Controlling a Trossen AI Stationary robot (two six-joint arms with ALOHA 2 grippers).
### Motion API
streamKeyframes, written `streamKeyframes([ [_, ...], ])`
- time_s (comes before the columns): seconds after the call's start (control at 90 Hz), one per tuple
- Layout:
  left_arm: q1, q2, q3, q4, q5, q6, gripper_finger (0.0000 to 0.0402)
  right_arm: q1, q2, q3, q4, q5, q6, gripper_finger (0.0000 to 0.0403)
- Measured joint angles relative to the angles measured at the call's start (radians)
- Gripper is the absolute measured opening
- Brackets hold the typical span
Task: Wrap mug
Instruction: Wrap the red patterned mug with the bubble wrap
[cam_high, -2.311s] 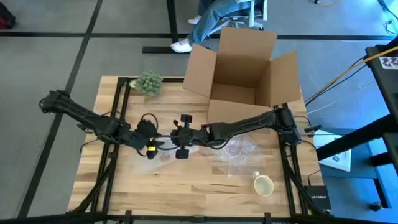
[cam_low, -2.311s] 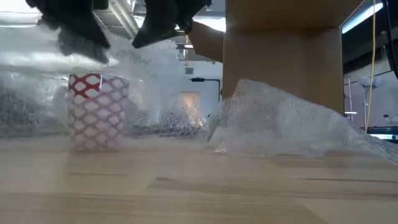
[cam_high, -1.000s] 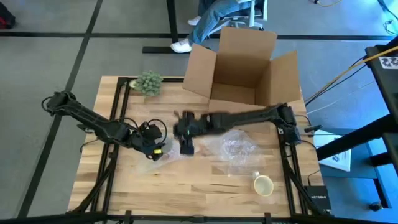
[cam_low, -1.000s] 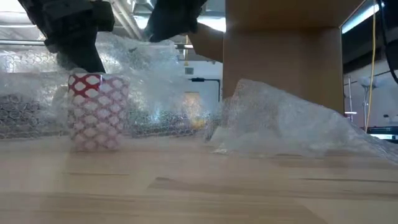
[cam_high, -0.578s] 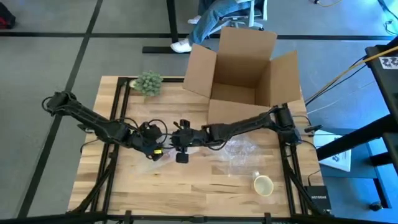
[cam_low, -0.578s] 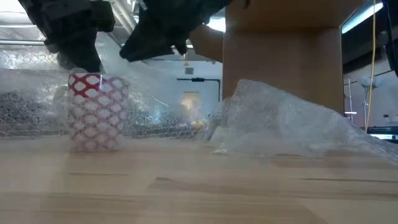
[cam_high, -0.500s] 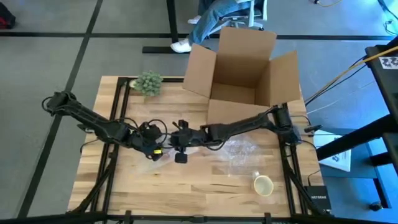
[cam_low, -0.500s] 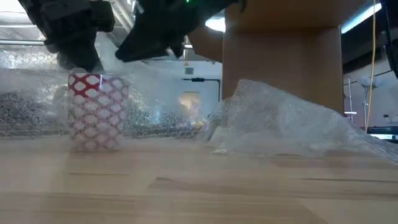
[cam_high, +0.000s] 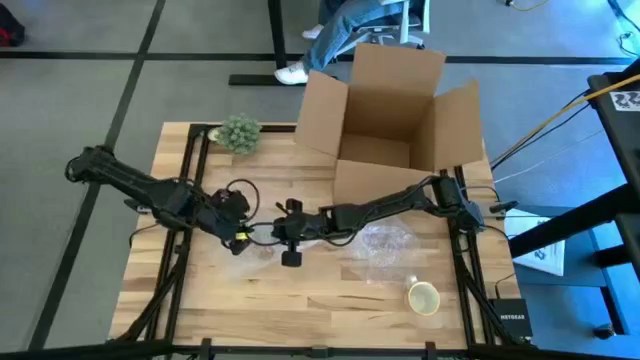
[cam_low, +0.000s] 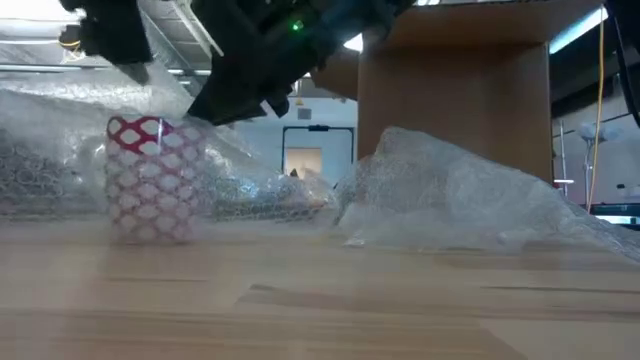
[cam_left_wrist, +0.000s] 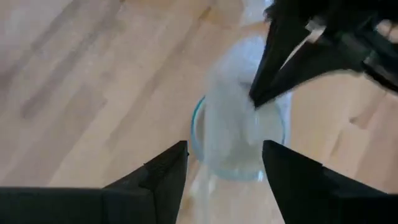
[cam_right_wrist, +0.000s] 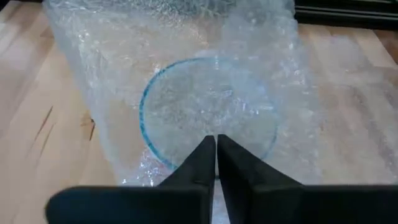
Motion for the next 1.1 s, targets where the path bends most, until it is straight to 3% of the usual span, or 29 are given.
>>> streamKeyframes([
  [0.178, -0.082, 0.000, -0.058, -0.179, 0.036, -0.186, 0.0191, -0.001, -0.001, 0.000, -0.002, 0.000, -0.017, 0.0001],
  [0.389, -0.190, 0.008, -0.174, -0.092, 0.103, -0.253, 0.0191, -0.005, -0.002, 0.000, -0.006, 0.000, -0.029, 0.0000],
  [0.456, -0.204, 0.011, -0.219, -0.012, 0.045, -0.265, 0.0191, -0.006, -0.002, 0.000, -0.007, 0.001, -0.029, 0.0000],
  [0.567, -0.206, 0.011, -0.229, 0.151, -0.136, -0.221, 0.0191, -0.006, -0.002, 0.000, -0.007, 0.001, -0.029, 0.0000],
  [0.656, -0.183, 0.011, -0.229, 0.252, -0.216, -0.133, 0.0191, -0.006, -0.003, 0.000, -0.008, 0.001, -0.029, 0.0000],
  [0.878, -0.043, 0.011, -0.229, 0.407, -0.243, 0.082, 0.0191, -0.006, -0.003, 0.000, -0.007, 0.001, -0.029, 0.0000],
  [1.1, 0.101, 0.075, -0.234, 0.416, -0.075, 0.176, 0.0183, -0.006, -0.003, 0.000, -0.008, 0.001, -0.029, 0.0000],
])
